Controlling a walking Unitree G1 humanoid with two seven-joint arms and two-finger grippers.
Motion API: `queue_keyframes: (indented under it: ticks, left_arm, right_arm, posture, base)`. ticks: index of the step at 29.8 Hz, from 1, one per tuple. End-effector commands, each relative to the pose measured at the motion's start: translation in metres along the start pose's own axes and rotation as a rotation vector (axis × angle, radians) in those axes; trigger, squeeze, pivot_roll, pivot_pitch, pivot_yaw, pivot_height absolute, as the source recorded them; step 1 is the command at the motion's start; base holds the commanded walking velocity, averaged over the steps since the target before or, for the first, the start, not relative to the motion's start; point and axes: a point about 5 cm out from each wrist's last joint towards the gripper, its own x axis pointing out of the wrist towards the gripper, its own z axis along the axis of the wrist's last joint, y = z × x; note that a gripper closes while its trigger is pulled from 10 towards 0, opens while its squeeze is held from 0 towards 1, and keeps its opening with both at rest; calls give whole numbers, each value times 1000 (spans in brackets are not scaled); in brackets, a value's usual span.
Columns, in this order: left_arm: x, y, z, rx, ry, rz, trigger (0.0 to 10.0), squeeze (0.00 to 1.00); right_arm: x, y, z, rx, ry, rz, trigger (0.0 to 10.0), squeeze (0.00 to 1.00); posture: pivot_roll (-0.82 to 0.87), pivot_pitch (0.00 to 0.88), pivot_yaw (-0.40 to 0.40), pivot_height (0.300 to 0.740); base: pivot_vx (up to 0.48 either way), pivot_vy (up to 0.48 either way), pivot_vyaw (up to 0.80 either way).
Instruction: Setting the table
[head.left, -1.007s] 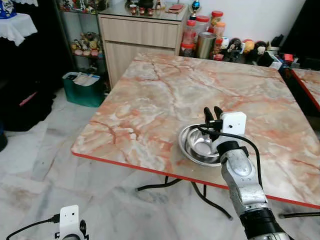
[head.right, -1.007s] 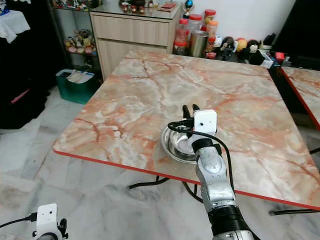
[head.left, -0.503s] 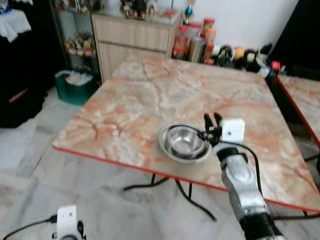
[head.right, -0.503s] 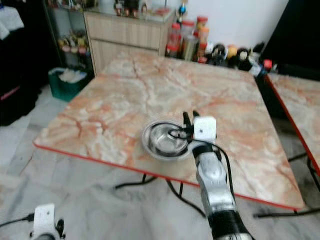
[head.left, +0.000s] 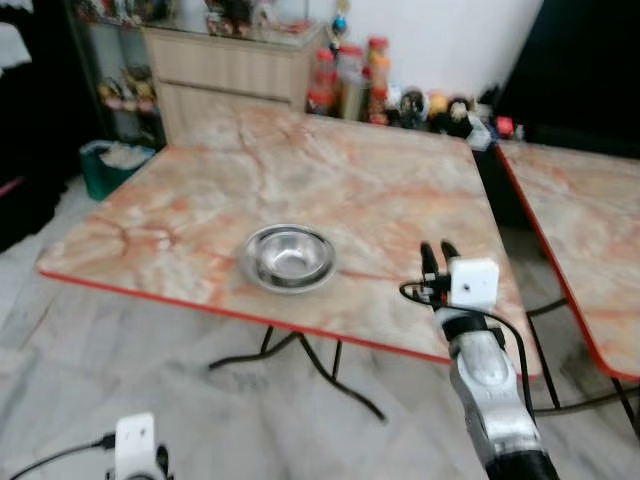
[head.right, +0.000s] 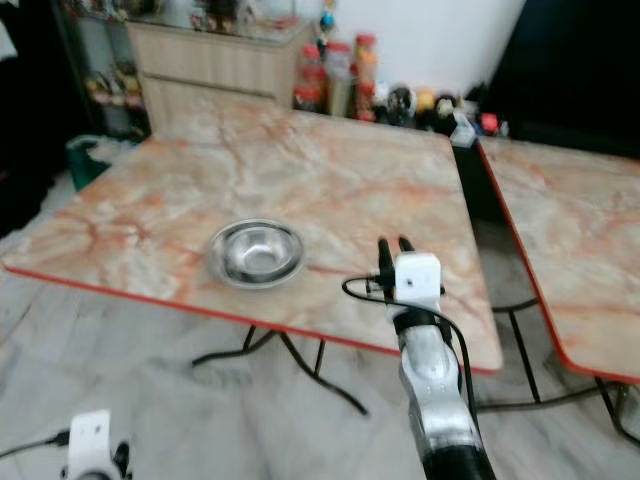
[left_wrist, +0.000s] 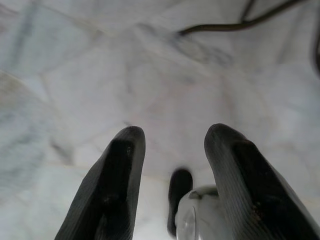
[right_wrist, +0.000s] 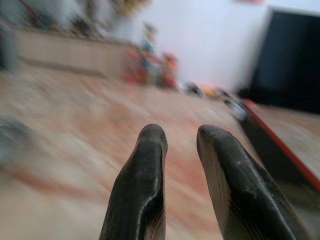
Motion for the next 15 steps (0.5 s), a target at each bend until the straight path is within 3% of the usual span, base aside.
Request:
queue_keyframes:
  ticks: [1, 11, 13, 15]
  left_arm:
    - [1, 6, 2, 15, -5, 10, 10000, 0]
    - [1, 4, 1, 17, -2, 3, 10000, 0]
    - [1, 5, 2, 16, -1, 4, 10000, 0]
    - [1, 4, 2, 16, -2, 4, 10000, 0]
  right_arm:
    - [4, -2, 4, 8, -19, -29, 10000, 0]
    - [-6, -20, -30, 64, 155, -156, 10000, 0]
    - [-11, -19, -50, 90, 273, -153, 10000, 0]
    - [-13, -18, -56, 100, 310, -151, 10000, 0]
  posture:
    - [109, 0, -77, 740]
    - [109, 0, -76, 740]
    - [106, 0, -76, 740]
    - [106, 0, -76, 740]
  base:
    - [0, -379, 0]
    - [0, -381, 0]
    - [0, -375, 0]
    - [0, -375, 0]
